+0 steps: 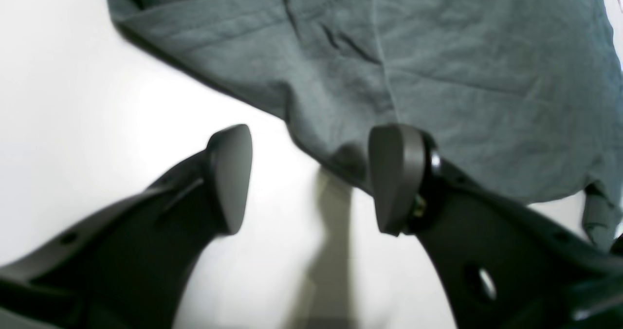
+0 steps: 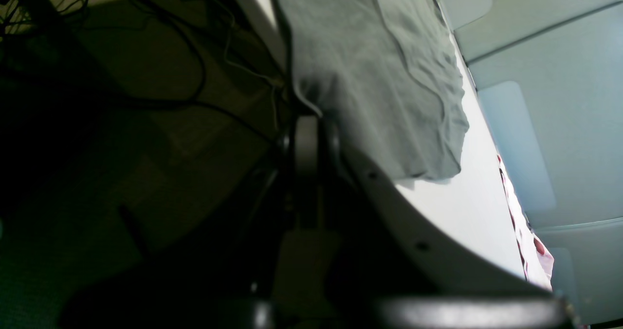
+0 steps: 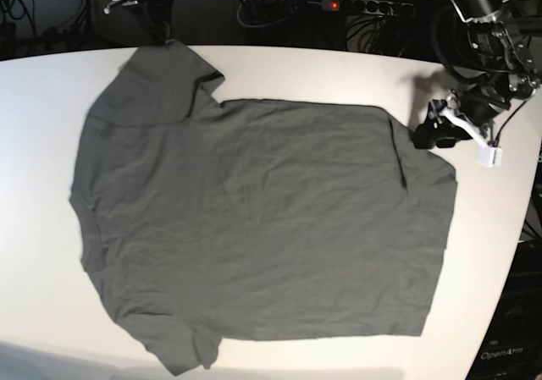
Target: Fold the T-shirt properly
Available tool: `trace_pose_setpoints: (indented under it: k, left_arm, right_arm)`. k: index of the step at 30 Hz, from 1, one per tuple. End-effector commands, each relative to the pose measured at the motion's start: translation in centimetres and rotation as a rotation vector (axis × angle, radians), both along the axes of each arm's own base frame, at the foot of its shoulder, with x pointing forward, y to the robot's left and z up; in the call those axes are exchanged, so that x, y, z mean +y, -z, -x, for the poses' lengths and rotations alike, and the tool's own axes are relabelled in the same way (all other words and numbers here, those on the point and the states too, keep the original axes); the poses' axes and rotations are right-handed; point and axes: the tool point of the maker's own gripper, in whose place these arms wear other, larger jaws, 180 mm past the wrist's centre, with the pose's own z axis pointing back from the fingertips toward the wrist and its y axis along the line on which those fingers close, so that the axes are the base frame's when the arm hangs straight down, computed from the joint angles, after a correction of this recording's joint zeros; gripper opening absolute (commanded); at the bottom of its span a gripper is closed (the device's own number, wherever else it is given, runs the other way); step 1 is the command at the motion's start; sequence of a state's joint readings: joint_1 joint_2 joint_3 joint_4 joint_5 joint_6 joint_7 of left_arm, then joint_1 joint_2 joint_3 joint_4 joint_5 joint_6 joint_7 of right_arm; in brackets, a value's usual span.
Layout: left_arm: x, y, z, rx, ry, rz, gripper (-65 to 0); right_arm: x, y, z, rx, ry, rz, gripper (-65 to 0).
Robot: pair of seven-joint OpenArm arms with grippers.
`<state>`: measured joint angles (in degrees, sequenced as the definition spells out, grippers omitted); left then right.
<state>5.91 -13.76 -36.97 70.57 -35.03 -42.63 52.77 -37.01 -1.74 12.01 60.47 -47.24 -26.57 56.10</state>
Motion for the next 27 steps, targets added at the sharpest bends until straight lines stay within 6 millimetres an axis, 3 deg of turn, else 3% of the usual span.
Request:
trace_pose_setpoints:
  k: [1,4,8,16,23,27]
  left_arm:
    - [0.7,3.0,4.3,0.232,0.048,-0.068,-26.5]
    - [0.3,1.6,3.8,0.2,0.066,-0.056,-36.2]
    - [0.0,-0.9,2.7,0.153,0.117,-0.115,-64.4]
    - [-1.2,-7.1,-1.0,-0.002,0.187,-0.246,-62.6]
    - [-4.3,-9.6,-5.0,-0.107,0.185,-0.186,-62.6]
    - [-5.9,-10.3,-6.2,-0.146,0.181,-0.144,-62.6]
  right_arm:
    - [-0.2,-0.6,0.0,-0.03,-0.003,0.014,-65.0]
    - [-0.2,-0.6,0.0,-0.03,-0.003,0.014,-65.0]
    - [-0.2,-0.6,0.0,-0.03,-0.003,0.014,-65.0]
    - [-0.2,-0.5,0.1,-0.024,-0.002,0.012,-65.0]
    - [-0.3,1.4,0.7,0.027,0.002,-0.005,-65.0]
    - [-0.4,2.1,1.2,0.051,0.005,-0.01,-65.0]
